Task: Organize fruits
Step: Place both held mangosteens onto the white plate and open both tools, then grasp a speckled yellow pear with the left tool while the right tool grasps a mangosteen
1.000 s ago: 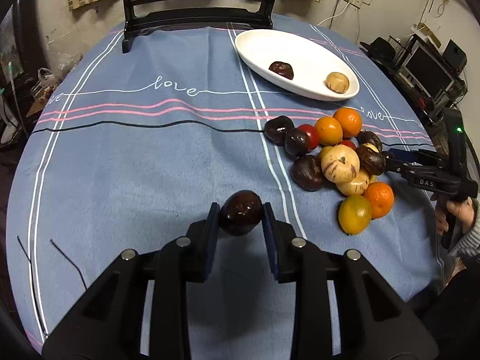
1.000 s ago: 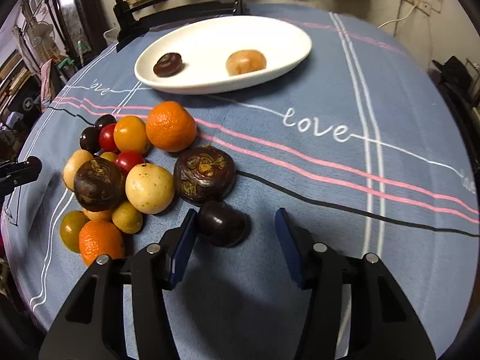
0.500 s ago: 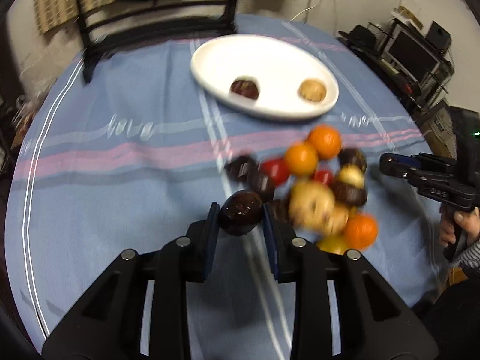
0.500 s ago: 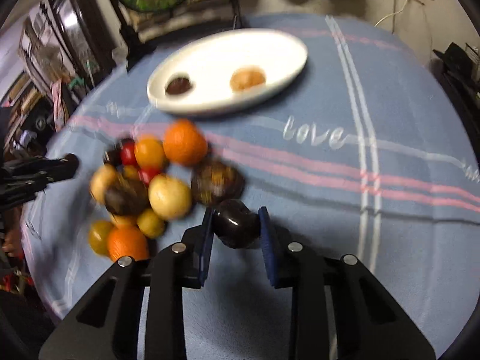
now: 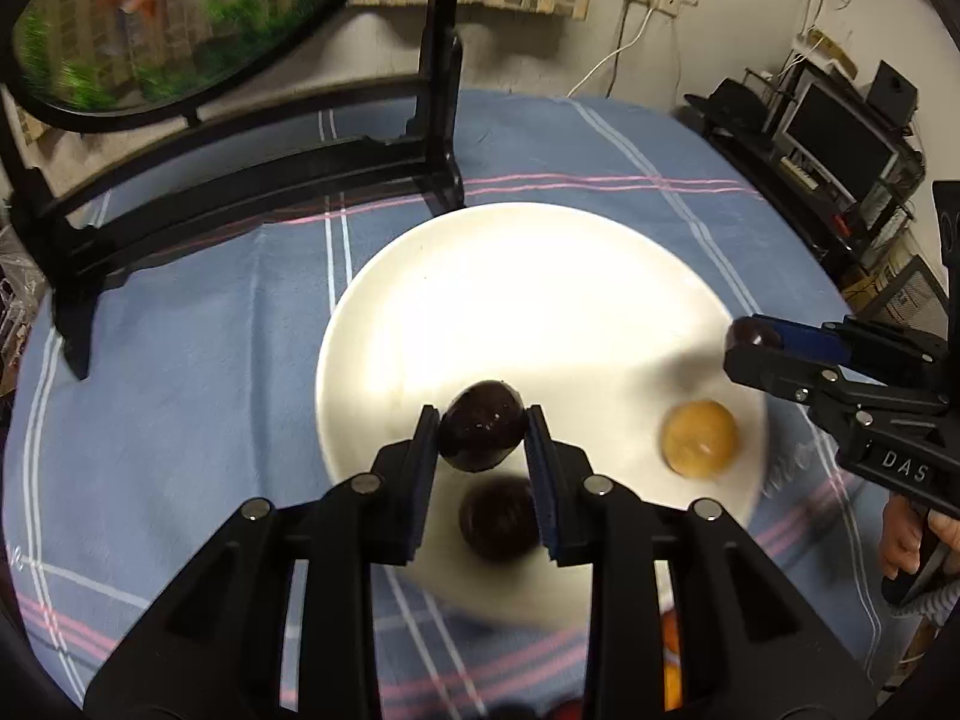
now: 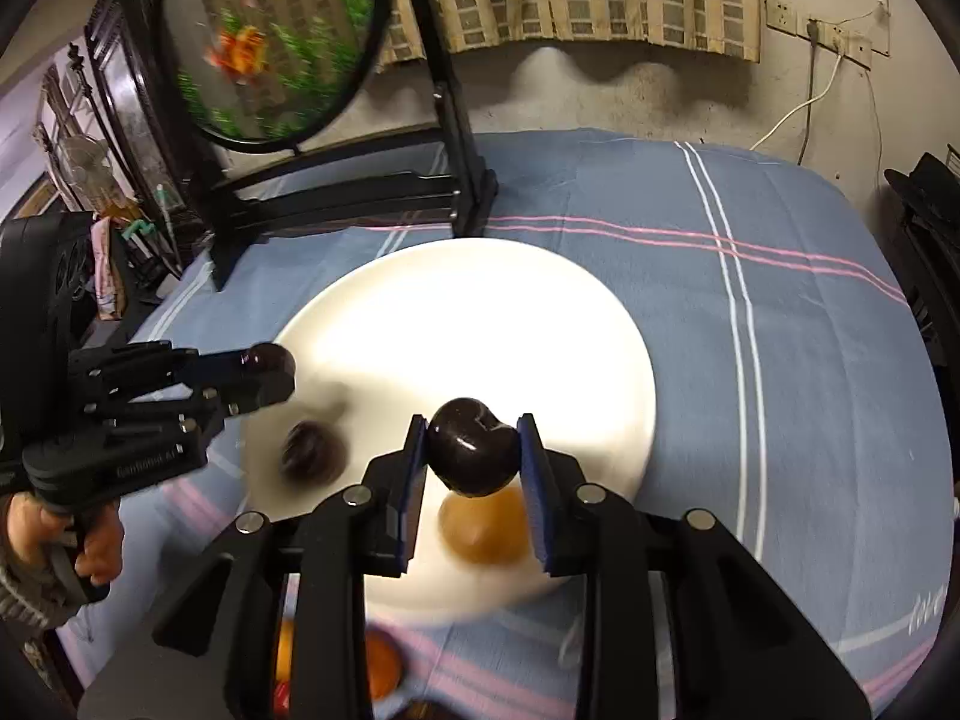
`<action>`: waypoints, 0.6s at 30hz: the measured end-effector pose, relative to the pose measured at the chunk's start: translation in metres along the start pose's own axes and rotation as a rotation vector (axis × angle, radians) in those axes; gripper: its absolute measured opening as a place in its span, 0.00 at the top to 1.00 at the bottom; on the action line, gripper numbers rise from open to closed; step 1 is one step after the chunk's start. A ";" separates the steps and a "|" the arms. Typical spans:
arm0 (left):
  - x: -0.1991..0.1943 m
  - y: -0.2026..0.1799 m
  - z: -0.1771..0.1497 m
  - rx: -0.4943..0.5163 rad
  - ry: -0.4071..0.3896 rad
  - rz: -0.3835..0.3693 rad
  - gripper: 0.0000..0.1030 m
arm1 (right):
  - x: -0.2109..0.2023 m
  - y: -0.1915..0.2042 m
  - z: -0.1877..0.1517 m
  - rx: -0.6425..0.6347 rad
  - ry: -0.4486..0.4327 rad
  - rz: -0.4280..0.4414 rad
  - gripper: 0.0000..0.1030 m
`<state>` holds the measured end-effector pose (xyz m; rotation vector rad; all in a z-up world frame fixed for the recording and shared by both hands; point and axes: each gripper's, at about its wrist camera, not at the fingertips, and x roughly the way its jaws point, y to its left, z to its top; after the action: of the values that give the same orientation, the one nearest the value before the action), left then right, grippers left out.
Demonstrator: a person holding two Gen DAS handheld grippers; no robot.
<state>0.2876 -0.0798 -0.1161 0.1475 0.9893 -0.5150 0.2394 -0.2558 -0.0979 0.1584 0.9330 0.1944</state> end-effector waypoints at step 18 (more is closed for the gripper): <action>-0.059 0.020 -0.061 -0.097 -0.018 0.081 0.29 | -0.067 -0.006 -0.024 0.025 -0.101 -0.081 0.23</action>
<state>0.2250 -0.0208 -0.1025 0.0959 0.9851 -0.3929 0.1820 -0.2758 -0.0613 0.1516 0.8395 0.0987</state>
